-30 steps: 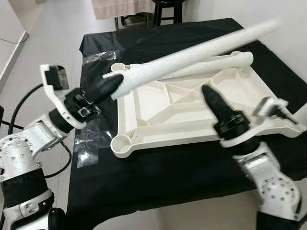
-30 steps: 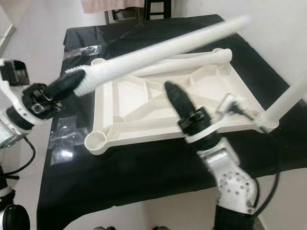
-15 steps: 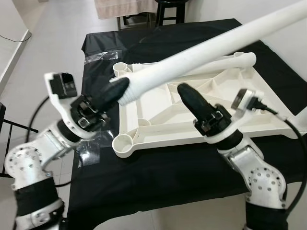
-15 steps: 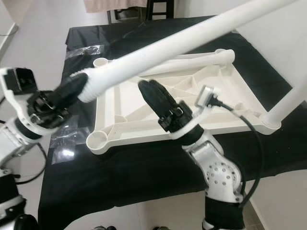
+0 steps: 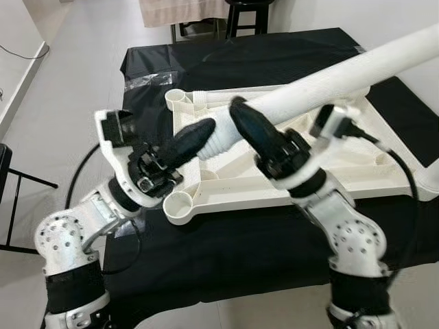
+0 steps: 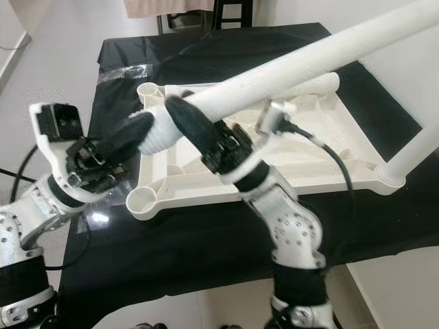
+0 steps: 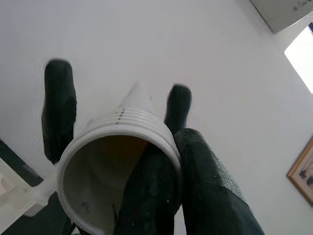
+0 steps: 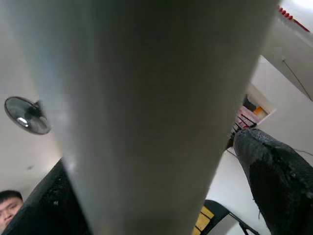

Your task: Building children table

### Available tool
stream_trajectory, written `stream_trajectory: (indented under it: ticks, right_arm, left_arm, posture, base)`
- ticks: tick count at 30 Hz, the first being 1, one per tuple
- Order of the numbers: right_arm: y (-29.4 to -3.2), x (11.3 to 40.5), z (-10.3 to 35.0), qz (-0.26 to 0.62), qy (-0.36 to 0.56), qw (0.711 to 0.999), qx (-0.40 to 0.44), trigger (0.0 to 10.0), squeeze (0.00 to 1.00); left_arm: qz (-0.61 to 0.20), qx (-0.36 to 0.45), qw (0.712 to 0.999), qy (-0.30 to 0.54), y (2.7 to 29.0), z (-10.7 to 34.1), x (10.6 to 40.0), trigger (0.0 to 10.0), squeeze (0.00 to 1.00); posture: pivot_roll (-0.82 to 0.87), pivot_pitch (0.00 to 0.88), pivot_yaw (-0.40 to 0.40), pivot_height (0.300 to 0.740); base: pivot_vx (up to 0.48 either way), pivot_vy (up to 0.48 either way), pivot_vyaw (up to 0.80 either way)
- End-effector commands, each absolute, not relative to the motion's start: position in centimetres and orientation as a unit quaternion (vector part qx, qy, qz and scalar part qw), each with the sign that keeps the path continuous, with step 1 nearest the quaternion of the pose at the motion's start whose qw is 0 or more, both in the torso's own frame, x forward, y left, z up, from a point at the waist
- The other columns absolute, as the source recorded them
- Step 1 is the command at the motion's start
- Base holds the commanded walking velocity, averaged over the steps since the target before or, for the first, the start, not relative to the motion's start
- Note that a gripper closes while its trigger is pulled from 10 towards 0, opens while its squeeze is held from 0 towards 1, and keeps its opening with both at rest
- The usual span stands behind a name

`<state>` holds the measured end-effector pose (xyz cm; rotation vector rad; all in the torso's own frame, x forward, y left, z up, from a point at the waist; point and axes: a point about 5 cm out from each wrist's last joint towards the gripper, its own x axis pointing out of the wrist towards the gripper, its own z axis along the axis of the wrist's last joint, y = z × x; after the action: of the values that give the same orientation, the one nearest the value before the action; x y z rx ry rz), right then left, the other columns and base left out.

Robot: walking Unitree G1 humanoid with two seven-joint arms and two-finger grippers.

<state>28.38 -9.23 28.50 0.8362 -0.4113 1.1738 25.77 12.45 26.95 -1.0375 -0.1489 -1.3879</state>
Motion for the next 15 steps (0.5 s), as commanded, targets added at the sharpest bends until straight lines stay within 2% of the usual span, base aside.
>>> stream_trajectory:
  ticks: [1, 10, 15]
  right_arm:
    - [-9.2, 28.5, 28.5, 0.527, -0.187, 0.736, 0.381, 10.0, 0.0]
    - [-9.2, 29.0, 29.2, 0.523, -0.195, 0.735, 0.384, 10.0, 0.0]
    - [-9.7, 29.1, 29.4, 0.525, -0.196, 0.742, 0.368, 10.0, 0.0]
  left_arm:
    - [-0.622, -0.45, 0.638, -0.058, 12.1, 27.0, 25.2, 0.0, 0.0]
    - [-0.623, -0.457, 0.634, -0.038, 10.9, 26.1, 24.6, 0.0, 0.0]
    - [-0.614, -0.447, 0.649, -0.029, 11.5, 25.8, 24.7, 0.0, 0.0]
  posture:
    - [-0.02, 0.192, -0.025, 0.74]
    - [-0.02, 0.189, -0.029, 0.74]
    - [-0.02, 0.188, -0.03, 0.74]
  base:
    - [0.0, 0.0, 0.0]
    - [0.0, 0.0, 0.0]
    - [0.0, 0.0, 0.0]
